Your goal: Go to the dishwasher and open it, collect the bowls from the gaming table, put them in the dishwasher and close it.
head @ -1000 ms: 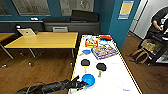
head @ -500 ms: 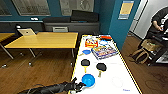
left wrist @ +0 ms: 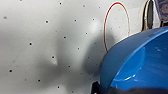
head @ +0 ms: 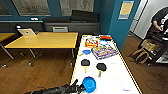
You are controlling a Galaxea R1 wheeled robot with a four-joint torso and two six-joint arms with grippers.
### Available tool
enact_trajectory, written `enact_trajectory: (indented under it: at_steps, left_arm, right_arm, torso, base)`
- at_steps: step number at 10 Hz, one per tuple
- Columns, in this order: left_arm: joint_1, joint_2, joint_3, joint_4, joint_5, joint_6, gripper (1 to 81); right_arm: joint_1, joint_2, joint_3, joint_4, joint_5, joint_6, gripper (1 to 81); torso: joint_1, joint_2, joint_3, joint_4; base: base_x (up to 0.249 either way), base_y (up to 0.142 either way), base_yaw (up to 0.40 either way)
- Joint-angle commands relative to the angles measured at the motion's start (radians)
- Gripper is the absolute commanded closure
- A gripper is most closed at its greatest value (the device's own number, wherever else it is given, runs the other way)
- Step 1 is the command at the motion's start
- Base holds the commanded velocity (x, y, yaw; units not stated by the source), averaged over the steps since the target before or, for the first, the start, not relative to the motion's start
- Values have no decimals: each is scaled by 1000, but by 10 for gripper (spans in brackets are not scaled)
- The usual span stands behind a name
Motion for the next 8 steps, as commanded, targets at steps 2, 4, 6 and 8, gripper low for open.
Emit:
enact_trajectory:
  at_steps: [2,4,6,8]
  left_arm:
    - [-98,-1,73,167,80,-5,811]
    - [-150,-44,188,222,87,-3,811]
    - [-181,-89,283,263,94,-3,811]
    - [-204,-153,403,296,94,-3,811]
  right_arm:
    - [36,-11,-4,-13,-45,-1,811]
    - [34,-12,3,-15,-45,-1,811]
    - [33,-12,4,-15,-45,-2,811]
    - [33,-20,21,-15,-45,-2,811]
  torso:
    - [0,0,0,0]
    - [0,0,0,0]
    - [0,0,0,0]
    - [0,0,0,0]
  base:
    - [0,0,0]
    - [0,0,0]
    - [0,0,0]
    - [0,0,0]
